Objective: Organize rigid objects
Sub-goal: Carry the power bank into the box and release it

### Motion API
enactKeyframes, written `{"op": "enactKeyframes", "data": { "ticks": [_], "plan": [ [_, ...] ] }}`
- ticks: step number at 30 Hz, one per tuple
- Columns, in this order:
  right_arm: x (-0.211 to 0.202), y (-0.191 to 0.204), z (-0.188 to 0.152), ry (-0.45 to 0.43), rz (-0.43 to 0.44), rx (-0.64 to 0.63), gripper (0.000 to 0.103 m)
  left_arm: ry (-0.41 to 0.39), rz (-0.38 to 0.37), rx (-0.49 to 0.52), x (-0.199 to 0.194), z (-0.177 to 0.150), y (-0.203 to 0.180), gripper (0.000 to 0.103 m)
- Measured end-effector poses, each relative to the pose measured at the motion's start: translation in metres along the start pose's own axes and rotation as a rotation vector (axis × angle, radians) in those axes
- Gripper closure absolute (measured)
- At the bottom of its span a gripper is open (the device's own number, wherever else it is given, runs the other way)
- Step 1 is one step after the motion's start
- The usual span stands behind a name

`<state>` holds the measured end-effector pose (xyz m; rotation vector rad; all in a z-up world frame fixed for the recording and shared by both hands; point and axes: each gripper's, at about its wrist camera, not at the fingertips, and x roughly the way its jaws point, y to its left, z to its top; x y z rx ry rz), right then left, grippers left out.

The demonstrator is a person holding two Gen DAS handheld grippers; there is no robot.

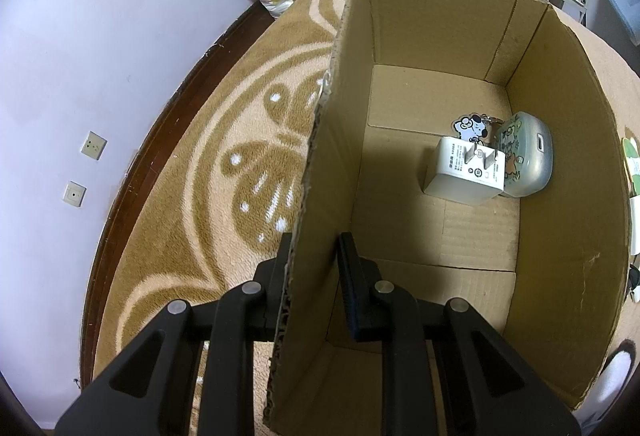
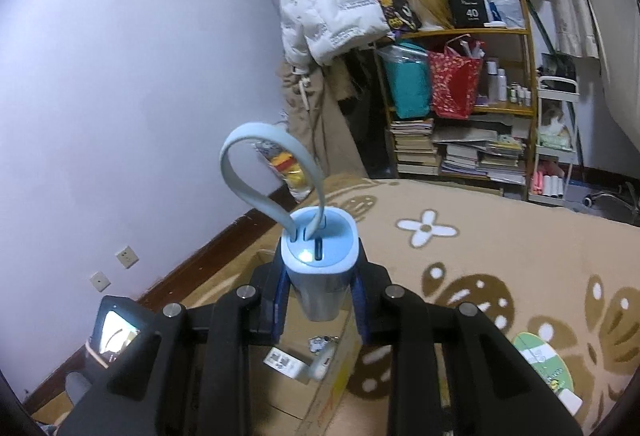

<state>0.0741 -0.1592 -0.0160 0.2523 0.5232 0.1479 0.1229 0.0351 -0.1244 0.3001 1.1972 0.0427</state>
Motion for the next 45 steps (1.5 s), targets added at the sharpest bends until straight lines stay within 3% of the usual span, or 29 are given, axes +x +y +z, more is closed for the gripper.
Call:
{"op": "enactKeyframes", "data": {
  "ticks": [6, 22, 33, 39, 45],
  "plan": [
    [0.019, 0.0, -0.016, 0.053, 0.037, 0.024, 0.074, 0.0, 0.001, 0.0, 0.0, 0.0, 0.001, 0.083],
    [0.057, 0.003, -0.05, 0.191, 0.04, 0.008, 0.074, 0.0, 0.0, 0.0, 0.001, 0.0, 0.0, 0.083],
    [0.051, 0.0, -0.046, 0.17, 0.015, -0.001, 0.072, 0.0, 0.002, 0.004, 0.001, -0.001, 0.001, 0.083],
    [0.038, -0.011, -0.035, 0.122, -0.002, 0.019, 0.058, 0.001, 0.002, 0.003, 0.002, -0.001, 0.001, 0.083],
    [0.027, -0.02, -0.027, 0.091, -0.017, 0.048, 0.037, 0.003, -0.001, 0.003, 0.002, -0.002, 0.002, 0.084]
  ]
}}
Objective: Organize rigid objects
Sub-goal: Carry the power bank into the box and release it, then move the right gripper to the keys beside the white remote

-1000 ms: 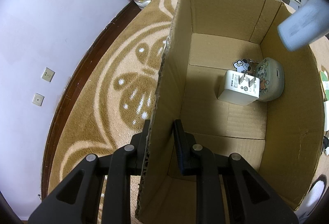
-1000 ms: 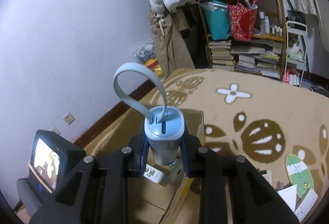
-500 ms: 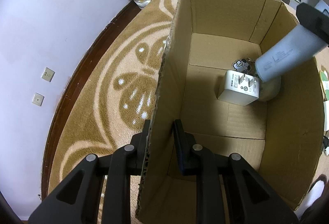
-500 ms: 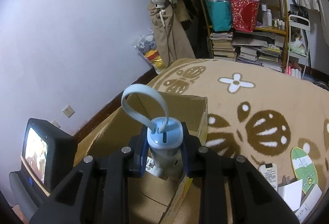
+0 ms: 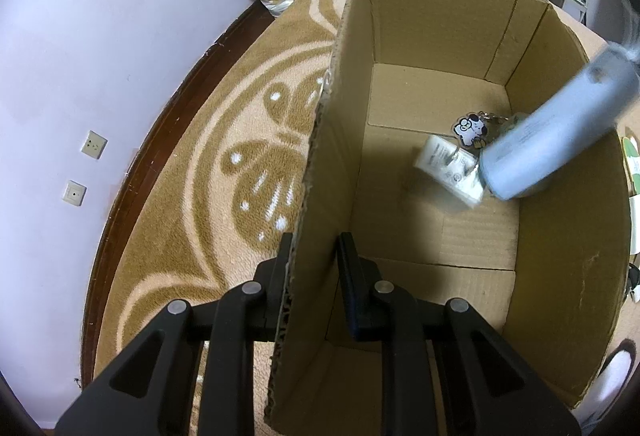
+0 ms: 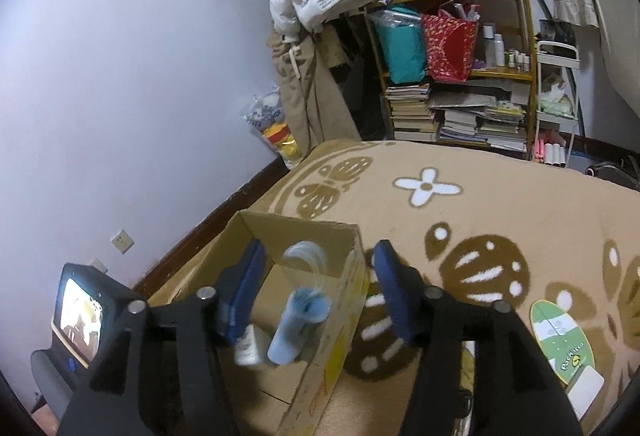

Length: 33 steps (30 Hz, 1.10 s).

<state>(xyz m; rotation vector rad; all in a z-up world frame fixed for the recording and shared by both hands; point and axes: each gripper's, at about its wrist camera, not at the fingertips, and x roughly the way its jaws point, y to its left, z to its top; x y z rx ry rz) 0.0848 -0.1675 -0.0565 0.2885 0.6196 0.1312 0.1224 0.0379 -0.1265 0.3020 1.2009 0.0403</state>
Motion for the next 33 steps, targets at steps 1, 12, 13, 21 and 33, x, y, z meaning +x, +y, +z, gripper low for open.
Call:
{"op": "enactKeyframes", "data": {
  "ticks": [1, 12, 13, 21, 33],
  "plan": [
    [-0.002, -0.003, 0.001, -0.002, -0.004, 0.01, 0.032, 0.0, 0.0, -0.001, 0.0, 0.0, 0.0, 0.083],
    [-0.001, -0.052, -0.011, 0.071, -0.129, 0.104, 0.022, 0.003, 0.008, -0.001, 0.0, 0.001, -0.002, 0.083],
    [-0.001, -0.058, -0.013, 0.079, -0.14, 0.115, 0.022, 0.003, 0.006, -0.003, 0.0, 0.001, -0.001, 0.083],
    [0.012, -0.089, -0.029, 0.158, -0.218, 0.143, 0.022, 0.005, 0.008, -0.002, 0.0, 0.002, 0.0, 0.083],
    [0.031, -0.107, -0.05, 0.295, -0.259, 0.185, 0.035, 0.004, 0.011, 0.002, 0.0, 0.002, -0.002, 0.083]
  ]
}}
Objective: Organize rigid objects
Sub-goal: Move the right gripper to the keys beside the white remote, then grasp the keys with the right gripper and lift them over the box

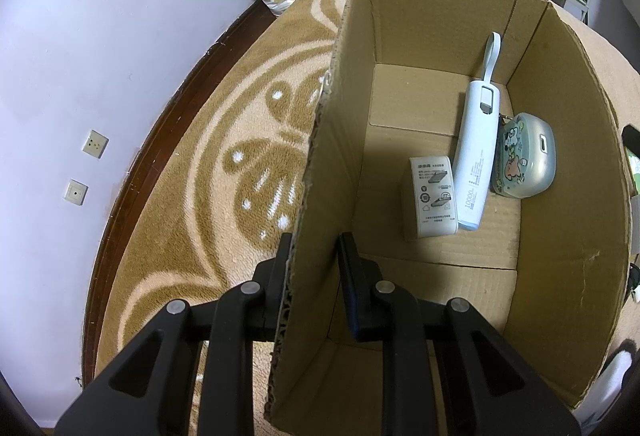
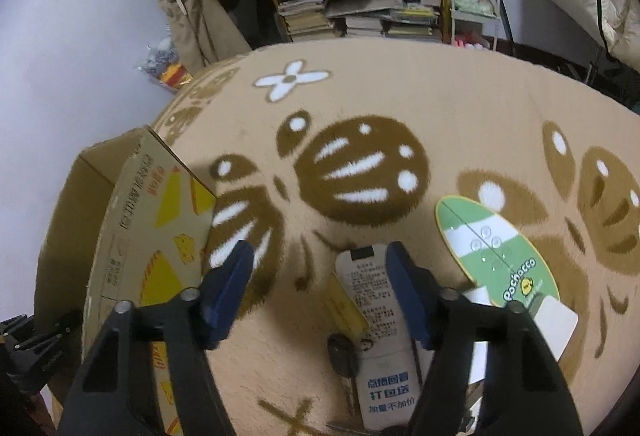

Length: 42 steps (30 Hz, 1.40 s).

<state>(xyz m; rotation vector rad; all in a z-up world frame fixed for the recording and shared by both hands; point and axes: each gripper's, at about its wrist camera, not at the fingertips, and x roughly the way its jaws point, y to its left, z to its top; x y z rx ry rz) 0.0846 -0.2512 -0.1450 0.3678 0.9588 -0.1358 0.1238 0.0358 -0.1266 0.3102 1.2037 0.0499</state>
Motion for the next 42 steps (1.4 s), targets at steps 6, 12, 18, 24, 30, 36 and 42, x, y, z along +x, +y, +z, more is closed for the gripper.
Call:
{"op": "enactKeyframes", "data": {
  "ticks": [6, 12, 18, 24, 30, 36, 42],
  "plan": [
    [0.012, -0.003, -0.008, 0.087, -0.05, 0.001, 0.065, 0.0, -0.002, -0.003, 0.0, 0.0, 0.0, 0.083],
    [0.017, -0.011, -0.014, 0.14, -0.052, 0.041, 0.065, 0.001, -0.001, -0.003, 0.0, 0.0, 0.0, 0.083],
    [0.017, -0.011, -0.017, 0.146, -0.05, 0.041, 0.073, 0.001, -0.001, -0.003, 0.0, 0.0, 0.0, 0.083],
    [0.025, 0.0, -0.017, 0.191, -0.045, -0.004, 0.087, 0.001, -0.001, -0.003, 0.0, 0.0, 0.0, 0.083],
    [0.038, 0.008, -0.024, 0.22, -0.081, -0.038, 0.094, 0.001, -0.001, -0.002, 0.0, 0.0, 0.0, 0.083],
    [0.037, 0.01, -0.023, 0.197, -0.107, -0.057, 0.098, 0.002, -0.001, -0.003, 0.0, 0.0, 0.0, 0.083],
    [0.024, 0.015, -0.015, 0.132, -0.09, -0.066, 0.098, 0.001, 0.0, -0.003, 0.001, -0.001, 0.0, 0.082]
  ]
}}
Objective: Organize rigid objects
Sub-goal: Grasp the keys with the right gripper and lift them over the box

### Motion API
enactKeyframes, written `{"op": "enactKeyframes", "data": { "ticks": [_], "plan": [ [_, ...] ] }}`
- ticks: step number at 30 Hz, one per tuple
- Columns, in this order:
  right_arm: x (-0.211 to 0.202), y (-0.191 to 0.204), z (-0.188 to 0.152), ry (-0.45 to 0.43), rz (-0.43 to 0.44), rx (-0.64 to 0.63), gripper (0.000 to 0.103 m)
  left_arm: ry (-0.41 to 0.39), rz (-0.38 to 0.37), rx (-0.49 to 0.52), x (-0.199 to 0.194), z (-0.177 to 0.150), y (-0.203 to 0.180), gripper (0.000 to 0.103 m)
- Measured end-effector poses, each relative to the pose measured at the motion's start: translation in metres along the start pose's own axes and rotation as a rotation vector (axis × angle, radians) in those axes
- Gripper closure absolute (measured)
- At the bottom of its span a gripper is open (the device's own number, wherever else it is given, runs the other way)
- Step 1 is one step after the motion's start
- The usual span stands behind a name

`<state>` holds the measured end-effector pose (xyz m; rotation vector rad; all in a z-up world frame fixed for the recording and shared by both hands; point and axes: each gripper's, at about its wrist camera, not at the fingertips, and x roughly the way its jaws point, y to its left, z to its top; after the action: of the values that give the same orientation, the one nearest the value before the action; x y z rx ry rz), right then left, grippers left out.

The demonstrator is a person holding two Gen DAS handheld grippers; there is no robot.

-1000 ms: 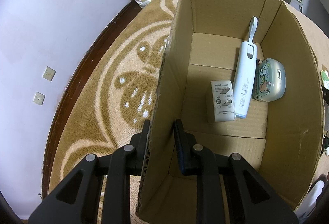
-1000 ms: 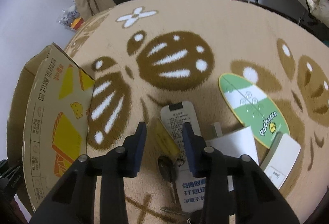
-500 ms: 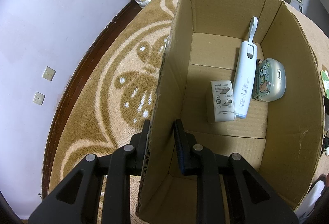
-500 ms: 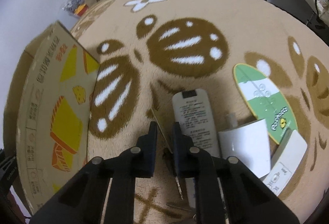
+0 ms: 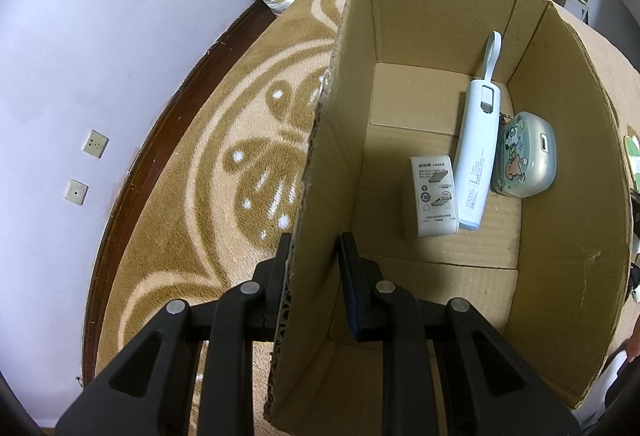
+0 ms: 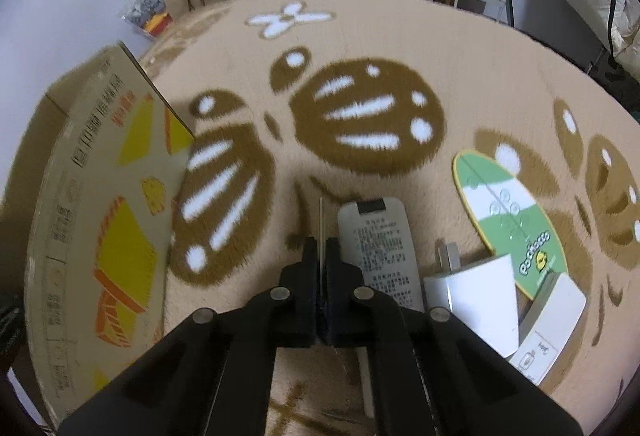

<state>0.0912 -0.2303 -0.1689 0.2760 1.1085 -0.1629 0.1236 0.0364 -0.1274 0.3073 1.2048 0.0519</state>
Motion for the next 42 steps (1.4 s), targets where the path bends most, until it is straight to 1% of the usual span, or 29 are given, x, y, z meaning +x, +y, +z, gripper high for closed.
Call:
{"op": "enactKeyframes", "data": {
  "ticks": [6, 11, 17, 26, 29, 32, 38, 41, 42],
  "plan": [
    [-0.016, 0.009, 0.01, -0.072, 0.034, -0.005, 0.098, -0.003, 0.005, 0.006, 0.0, -0.001, -0.001, 0.082],
    [-0.034, 0.016, 0.019, -0.152, 0.062, -0.005, 0.098, -0.004, 0.007, 0.008, 0.0, -0.001, -0.001, 0.082],
    [-0.064, 0.029, 0.029, -0.258, 0.118, -0.012, 0.098, -0.004, 0.009, 0.011, 0.0, -0.001, -0.002, 0.082],
    [-0.115, 0.071, 0.031, -0.427, 0.233, -0.118, 0.098, -0.004, 0.011, 0.013, 0.0, -0.001, -0.003, 0.082],
    [-0.121, 0.085, 0.03, -0.45, 0.27, -0.174, 0.098, -0.004, 0.011, 0.013, 0.0, 0.0, -0.003, 0.082],
    [-0.12, 0.099, 0.028, -0.448, 0.274, -0.221, 0.098, -0.004, 0.012, 0.01, -0.001, 0.0, -0.004, 0.082],
    [-0.106, 0.11, 0.02, -0.398, 0.294, -0.242, 0.098, -0.003, 0.008, 0.007, -0.001, 0.0, -0.003, 0.082],
    [-0.106, 0.113, 0.015, -0.389, 0.317, -0.244, 0.098, -0.003, 0.01, 0.009, -0.001, 0.001, -0.002, 0.082],
    [-0.108, 0.114, 0.014, -0.389, 0.338, -0.24, 0.098, -0.003, 0.008, 0.007, -0.001, 0.0, -0.002, 0.082]
  ]
}}
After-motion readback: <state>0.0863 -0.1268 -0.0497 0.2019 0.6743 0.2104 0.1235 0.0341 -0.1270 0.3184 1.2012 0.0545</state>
